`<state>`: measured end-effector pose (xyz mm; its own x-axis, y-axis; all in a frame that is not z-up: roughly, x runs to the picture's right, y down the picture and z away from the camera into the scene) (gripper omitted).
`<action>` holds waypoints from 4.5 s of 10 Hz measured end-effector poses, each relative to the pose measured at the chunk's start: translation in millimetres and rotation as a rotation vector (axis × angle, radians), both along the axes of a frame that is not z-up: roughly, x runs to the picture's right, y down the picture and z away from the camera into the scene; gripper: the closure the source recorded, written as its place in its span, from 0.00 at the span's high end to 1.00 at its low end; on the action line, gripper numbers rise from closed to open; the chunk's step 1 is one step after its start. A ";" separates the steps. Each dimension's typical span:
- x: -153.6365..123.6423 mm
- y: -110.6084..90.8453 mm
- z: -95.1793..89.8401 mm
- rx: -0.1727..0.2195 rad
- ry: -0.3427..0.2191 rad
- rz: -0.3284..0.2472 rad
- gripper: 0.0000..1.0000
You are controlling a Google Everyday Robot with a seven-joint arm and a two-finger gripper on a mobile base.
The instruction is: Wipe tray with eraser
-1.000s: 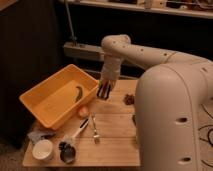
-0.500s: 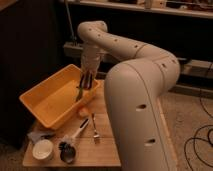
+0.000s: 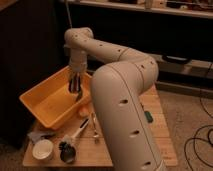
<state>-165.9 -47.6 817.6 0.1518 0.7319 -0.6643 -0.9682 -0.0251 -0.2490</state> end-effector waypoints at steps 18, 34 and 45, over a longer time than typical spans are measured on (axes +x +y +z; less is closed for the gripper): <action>-126.3 82.2 11.1 0.014 -0.306 -0.200 0.00; -16.0 52.8 64.7 -0.007 -0.240 -0.064 0.00; -115.8 104.3 -3.6 0.033 -0.444 -0.214 0.00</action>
